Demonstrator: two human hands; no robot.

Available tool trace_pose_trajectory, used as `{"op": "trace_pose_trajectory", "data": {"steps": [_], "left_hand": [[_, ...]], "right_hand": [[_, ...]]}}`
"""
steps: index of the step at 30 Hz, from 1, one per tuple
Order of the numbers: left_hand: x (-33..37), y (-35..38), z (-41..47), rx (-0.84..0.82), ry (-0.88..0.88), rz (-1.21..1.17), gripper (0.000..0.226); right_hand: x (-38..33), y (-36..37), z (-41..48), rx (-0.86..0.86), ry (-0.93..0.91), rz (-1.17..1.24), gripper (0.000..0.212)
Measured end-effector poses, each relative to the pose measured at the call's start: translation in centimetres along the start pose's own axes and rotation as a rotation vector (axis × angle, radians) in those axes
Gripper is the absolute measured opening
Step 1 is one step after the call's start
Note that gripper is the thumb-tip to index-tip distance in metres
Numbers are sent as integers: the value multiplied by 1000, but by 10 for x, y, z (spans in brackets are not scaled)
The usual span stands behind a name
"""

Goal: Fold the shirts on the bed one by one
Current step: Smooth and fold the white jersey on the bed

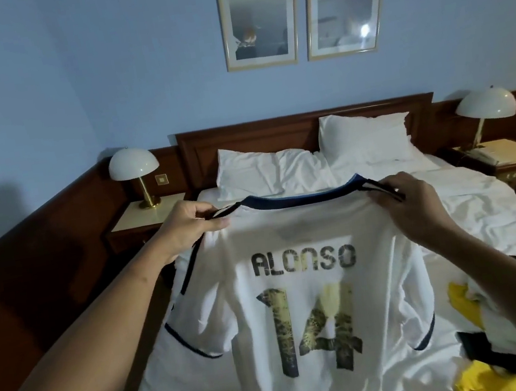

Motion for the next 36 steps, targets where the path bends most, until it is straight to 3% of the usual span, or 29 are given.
{"op": "trace_pose_trajectory", "data": {"steps": [4, 7, 11, 15, 18, 21, 25, 30, 36], "left_hand": [[-4, 1, 11, 267, 54, -54, 14], [1, -1, 7, 526, 203, 29, 22], [14, 2, -19, 642, 291, 118, 26], [25, 4, -63, 528, 472, 354, 21], [33, -1, -101, 422, 479, 478, 33], [47, -11, -135, 372, 433, 393, 39], [73, -22, -160, 185, 374, 163, 40], [88, -32, -143, 98, 315, 161, 43], [32, -6, -67, 98, 181, 488, 32]], "right_hand": [[2, 4, -2, 76, 42, 35, 6], [-8, -3, -5, 132, 27, -43, 22], [-21, -22, -20, 173, 2, -172, 41], [-21, -48, -42, 229, 37, -31, 35], [-24, -72, -66, 225, 19, 21, 38], [-30, -94, -88, 236, -19, -1, 45], [-45, -120, -101, 279, -63, 14, 40], [-53, -129, -83, 283, -84, 23, 38], [7, -78, -38, 162, 36, -205, 41]]}}
Point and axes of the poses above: each hand's wrist, its own z-axis towards the middle knuckle, its own y-axis out of the palm, x = y × z, the point moved 2 cm from there along z, towards the middle knuckle, and after that the axes turned 8 degrees about z, right-handed, at the moved point
